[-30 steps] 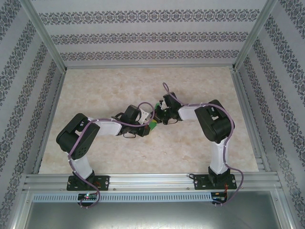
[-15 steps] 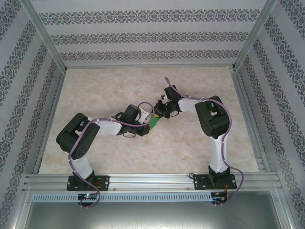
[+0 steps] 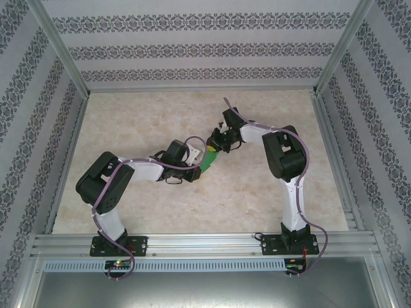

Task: Fold a paper plane with a square sheet of paper (pick it up from the middle)
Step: Fold the wing for the fifth time at the center of the table.

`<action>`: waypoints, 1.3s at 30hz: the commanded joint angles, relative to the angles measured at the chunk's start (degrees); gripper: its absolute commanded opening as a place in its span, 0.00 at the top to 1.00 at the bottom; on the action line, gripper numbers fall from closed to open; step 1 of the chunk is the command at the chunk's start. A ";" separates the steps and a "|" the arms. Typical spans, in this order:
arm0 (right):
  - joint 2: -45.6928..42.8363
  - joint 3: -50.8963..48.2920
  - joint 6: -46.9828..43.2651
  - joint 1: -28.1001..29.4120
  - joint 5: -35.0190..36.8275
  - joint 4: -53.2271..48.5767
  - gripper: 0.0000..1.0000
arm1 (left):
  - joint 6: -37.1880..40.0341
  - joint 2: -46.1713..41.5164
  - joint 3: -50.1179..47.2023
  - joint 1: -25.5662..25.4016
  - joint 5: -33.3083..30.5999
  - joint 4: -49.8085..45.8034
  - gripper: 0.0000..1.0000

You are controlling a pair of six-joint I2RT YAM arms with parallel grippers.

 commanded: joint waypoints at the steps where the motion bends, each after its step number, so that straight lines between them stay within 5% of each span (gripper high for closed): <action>1: 2.88 3.25 -1.85 -3.57 10.91 0.24 0.93 | 1.51 3.54 -3.10 -0.16 1.71 -14.05 1.00; 12: 4.61 8.59 -4.03 -4.81 9.67 -2.90 0.93 | 1.49 3.88 -2.78 -0.16 2.20 -14.08 1.00; 24: -16.32 -7.48 -8.73 -7.53 8.57 -0.24 0.91 | 0.24 2.83 -1.48 -0.16 3.45 -13.39 1.00; 31: -25.35 -20.47 -4.60 -3.15 -0.60 6.79 0.86 | -1.00 2.31 -0.37 -0.16 3.56 -12.45 1.00; 39: -24.56 -27.23 1.04 4.48 0.46 14.80 0.86 | -2.04 3.09 -0.18 -0.07 4.11 -10.97 1.00</action>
